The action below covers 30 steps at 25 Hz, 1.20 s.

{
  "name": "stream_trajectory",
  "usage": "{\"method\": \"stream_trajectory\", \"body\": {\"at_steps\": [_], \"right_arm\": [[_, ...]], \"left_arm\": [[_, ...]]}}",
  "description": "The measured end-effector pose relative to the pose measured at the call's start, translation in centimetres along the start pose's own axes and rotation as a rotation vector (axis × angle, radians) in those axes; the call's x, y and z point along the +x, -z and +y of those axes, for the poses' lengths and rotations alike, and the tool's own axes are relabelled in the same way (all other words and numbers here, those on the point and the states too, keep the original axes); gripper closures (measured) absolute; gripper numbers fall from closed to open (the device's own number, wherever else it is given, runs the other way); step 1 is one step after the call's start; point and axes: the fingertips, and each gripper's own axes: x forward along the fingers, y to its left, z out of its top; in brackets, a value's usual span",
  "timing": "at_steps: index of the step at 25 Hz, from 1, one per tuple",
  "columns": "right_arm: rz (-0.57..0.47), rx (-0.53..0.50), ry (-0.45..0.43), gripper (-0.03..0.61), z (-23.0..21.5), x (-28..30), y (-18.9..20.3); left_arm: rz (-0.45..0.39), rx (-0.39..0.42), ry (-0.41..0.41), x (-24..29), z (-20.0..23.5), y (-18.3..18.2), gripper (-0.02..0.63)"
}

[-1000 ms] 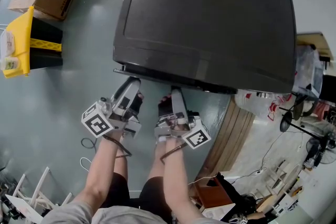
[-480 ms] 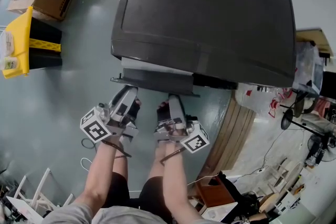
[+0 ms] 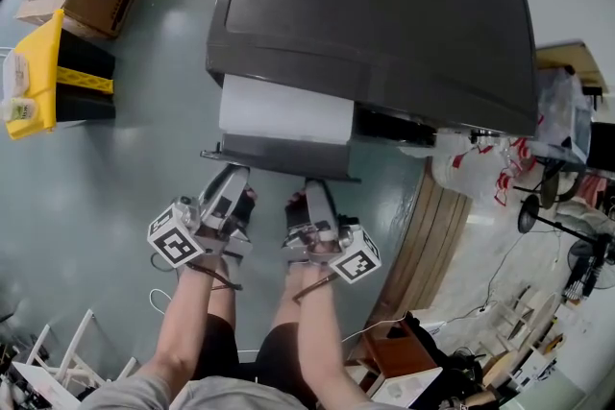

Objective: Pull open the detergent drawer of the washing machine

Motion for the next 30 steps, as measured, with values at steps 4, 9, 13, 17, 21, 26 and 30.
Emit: {"method": "stream_trajectory", "body": {"at_steps": [4,9,13,17,21,26,30], "right_arm": [[0.002,0.008,-0.003,0.492,0.6,-1.4,0.6],[-0.001,0.023,-0.008,0.492,1.7,-2.9,1.6],[0.005,0.018,-0.01,0.492,1.7,-3.3,1.9],[0.002,0.024,-0.007,0.492,1.5,-3.5,2.1],[0.004,0.02,-0.007,0.492,1.6,-3.8,2.3],[0.007,0.01,-0.015,0.492,2.0,-4.3,2.6],[-0.004,0.024,-0.008,0.492,2.2,-4.5,2.9]], "left_arm": [[0.004,0.001,-0.004,-1.3,-0.5,0.9,0.533],[-0.006,-0.014,0.001,-3.0,-1.5,1.5,0.535],[-0.006,-0.015,0.0,-3.5,-1.4,1.8,0.54],[-0.007,-0.021,-0.005,-3.7,-1.1,1.9,0.545],[-0.005,-0.019,0.0,-3.9,-1.1,2.1,0.551],[0.002,-0.012,-0.008,-4.5,-1.2,2.4,0.557],[-0.003,-0.022,-0.017,-4.8,-1.3,2.5,0.566]]}}
